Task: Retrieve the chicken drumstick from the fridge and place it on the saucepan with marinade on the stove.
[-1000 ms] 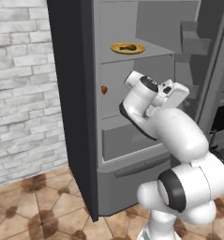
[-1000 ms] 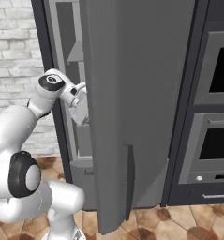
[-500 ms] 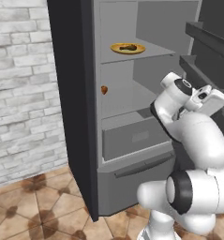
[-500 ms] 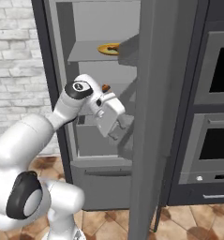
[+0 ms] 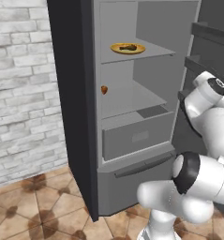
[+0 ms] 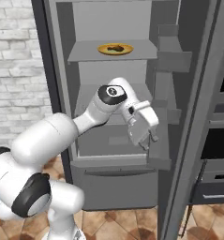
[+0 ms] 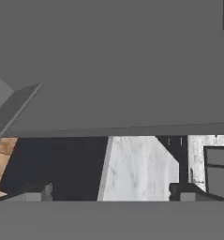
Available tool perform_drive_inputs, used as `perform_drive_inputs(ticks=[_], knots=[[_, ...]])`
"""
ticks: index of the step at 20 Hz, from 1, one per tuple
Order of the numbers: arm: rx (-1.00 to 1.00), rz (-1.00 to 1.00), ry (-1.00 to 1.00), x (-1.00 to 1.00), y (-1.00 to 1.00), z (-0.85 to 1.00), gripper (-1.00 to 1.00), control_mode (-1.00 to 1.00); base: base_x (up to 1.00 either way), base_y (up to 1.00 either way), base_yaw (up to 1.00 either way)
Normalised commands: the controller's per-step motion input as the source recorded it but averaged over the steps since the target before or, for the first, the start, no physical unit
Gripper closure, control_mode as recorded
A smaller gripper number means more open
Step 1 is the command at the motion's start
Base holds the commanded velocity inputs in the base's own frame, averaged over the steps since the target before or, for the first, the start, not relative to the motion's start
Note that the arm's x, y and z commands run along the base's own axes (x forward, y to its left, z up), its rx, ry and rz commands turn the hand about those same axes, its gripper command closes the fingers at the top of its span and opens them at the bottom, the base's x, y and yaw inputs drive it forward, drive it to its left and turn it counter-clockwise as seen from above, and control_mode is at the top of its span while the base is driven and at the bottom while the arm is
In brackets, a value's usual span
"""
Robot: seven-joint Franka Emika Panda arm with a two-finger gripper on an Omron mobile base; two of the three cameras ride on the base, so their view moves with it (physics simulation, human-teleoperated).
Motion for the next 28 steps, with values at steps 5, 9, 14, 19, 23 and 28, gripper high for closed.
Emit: perform_drive_inputs(ticks=[5, 9, 14, 19, 23, 28], knots=[[0.21, -0.02, -0.08, 0.35, -0.68, -0.01, -1.0, -1.0, 0.0, 0.0, 0.0], [0.36, 0.12, -0.37, 0.49, -0.43, -0.08, -1.0, -1.0, 0.0, 0.0, 0.0], [0.34, 0.24, -0.51, 0.0, -0.16, 0.0, -1.0, -1.0, 0.0, 0.0, 0.0], [0.2, 0.23, -0.63, -0.2, 0.52, 0.3, -1.0, -1.0, 0.0, 0.0, 0.0], [0.11, 0.12, -0.54, -0.23, 1.0, 0.57, -1.0, -1.0, 0.0, 0.0, 0.0], [0.06, 0.11, -0.42, -0.25, 1.0, 0.4, -1.0, -1.0, 0.0, 0.0, 0.0]])
